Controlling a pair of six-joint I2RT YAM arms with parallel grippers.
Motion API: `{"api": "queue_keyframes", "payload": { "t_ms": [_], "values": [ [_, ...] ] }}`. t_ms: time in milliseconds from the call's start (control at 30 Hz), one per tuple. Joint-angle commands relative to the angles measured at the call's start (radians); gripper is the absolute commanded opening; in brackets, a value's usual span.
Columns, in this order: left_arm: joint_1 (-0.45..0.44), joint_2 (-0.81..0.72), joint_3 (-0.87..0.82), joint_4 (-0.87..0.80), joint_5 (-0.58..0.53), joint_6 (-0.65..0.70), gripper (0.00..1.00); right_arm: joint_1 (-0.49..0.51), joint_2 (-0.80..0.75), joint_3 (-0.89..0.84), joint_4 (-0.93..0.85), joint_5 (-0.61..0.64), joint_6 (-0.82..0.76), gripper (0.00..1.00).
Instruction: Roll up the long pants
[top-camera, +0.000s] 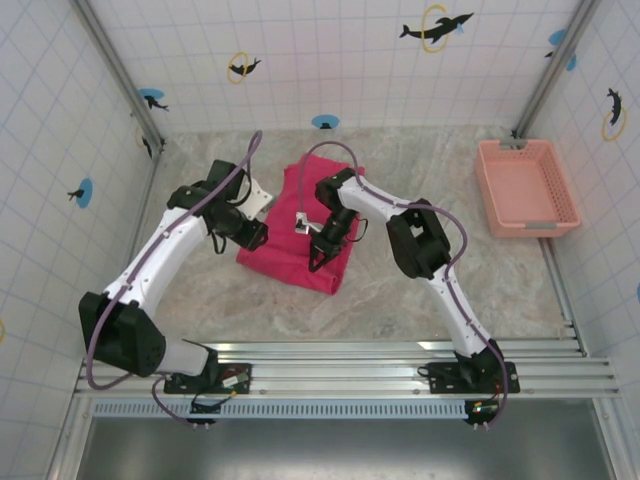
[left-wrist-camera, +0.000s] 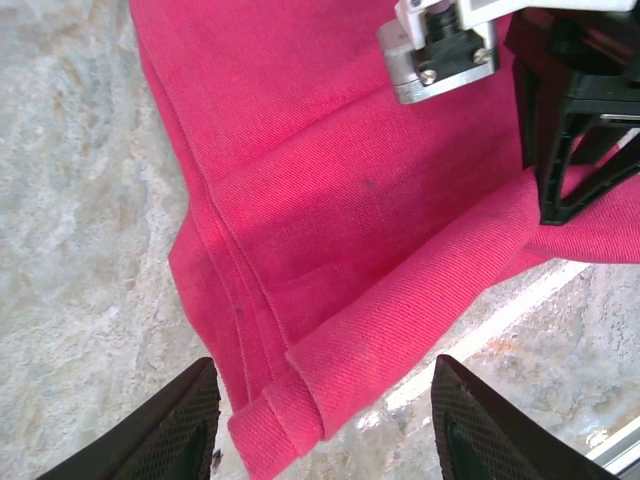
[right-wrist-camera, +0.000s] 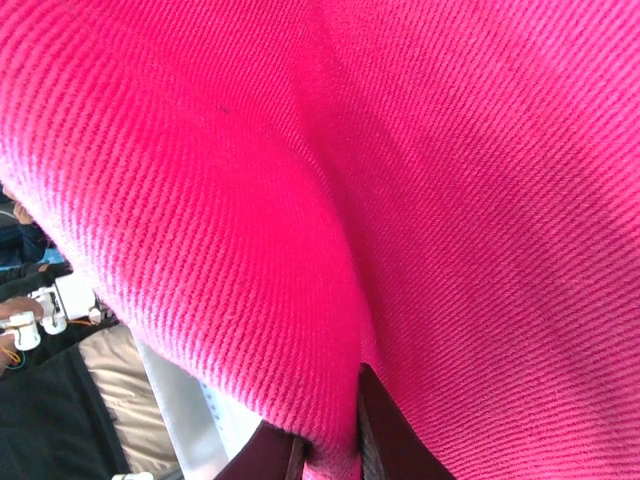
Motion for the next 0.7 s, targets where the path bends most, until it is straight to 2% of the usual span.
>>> {"api": "queue_keyframes", "payload": {
  "t_ms": [0,100,233,467,667],
  "values": [
    [-0.047,-0.048,-0.071,0.016,-0.023,0.038,0.6,-0.005,0.033,0.03,0.026,-0.003,0.018,0.14],
    [-0.11,-0.091,-0.155,0.094,-0.096,0.042,0.7,-0.008,0.03,0.021,0.033,-0.008,0.027,0.14],
    [-0.117,-0.065,-0.189,0.123,-0.186,0.0,0.74,-0.011,0.026,0.002,0.042,-0.024,0.034,0.14],
    [-0.117,0.172,-0.075,0.081,-0.412,-0.09,0.78,-0.005,0.011,-0.028,0.047,-0.049,0.03,0.14],
    [-0.098,0.352,0.064,0.041,-0.492,-0.163,0.78,-0.004,-0.001,-0.043,0.048,-0.051,0.021,0.14]
  ]
}}
